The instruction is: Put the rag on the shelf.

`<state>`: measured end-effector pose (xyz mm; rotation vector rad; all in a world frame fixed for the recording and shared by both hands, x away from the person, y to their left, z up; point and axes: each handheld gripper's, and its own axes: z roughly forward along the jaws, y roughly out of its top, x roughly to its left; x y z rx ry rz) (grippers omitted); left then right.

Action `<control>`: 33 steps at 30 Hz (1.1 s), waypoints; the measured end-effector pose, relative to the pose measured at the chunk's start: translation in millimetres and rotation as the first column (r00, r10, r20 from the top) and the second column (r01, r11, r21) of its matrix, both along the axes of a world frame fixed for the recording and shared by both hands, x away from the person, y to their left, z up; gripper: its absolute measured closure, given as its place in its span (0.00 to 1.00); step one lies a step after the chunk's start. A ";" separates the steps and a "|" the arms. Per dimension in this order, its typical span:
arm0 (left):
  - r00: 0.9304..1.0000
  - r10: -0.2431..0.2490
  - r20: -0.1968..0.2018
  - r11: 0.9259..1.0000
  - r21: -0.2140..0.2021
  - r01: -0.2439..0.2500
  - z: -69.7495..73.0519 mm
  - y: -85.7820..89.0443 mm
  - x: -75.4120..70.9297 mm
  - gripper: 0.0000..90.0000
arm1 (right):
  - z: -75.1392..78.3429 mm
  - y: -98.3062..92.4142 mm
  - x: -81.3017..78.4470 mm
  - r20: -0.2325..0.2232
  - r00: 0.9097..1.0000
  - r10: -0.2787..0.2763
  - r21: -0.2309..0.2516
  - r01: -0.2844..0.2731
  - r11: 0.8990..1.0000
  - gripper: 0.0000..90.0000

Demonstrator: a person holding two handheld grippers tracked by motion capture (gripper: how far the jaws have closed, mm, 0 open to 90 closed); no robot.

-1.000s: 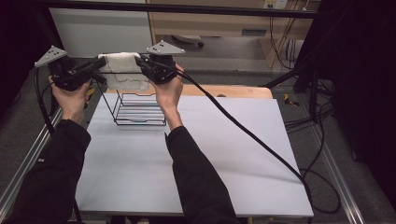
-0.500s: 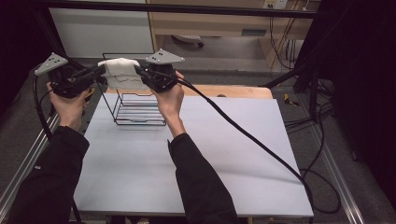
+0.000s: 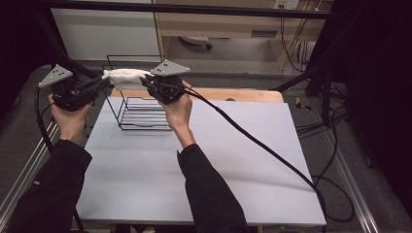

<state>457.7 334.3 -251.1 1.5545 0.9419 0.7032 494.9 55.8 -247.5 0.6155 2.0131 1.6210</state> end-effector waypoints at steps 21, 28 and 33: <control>0.999 0.040 -0.018 0.999 -0.011 -0.040 29.5 2.3 -5.9 0.70 | -5.8 -1.0 -3.5 0.010 1.000 0.009 -0.017 -0.008 1.000 0.91; 0.997 0.032 -0.074 0.999 -0.007 -0.033 27.0 11.2 -5.2 0.49 | -5.2 -1.4 -3.2 0.008 1.000 0.003 -0.018 -0.002 1.000 0.91; 0.995 0.049 -0.085 0.999 0.023 -0.047 23.4 14.9 -6.3 0.34 | -6.4 -0.4 -2.5 0.004 1.000 -0.001 -0.014 0.001 1.000 0.91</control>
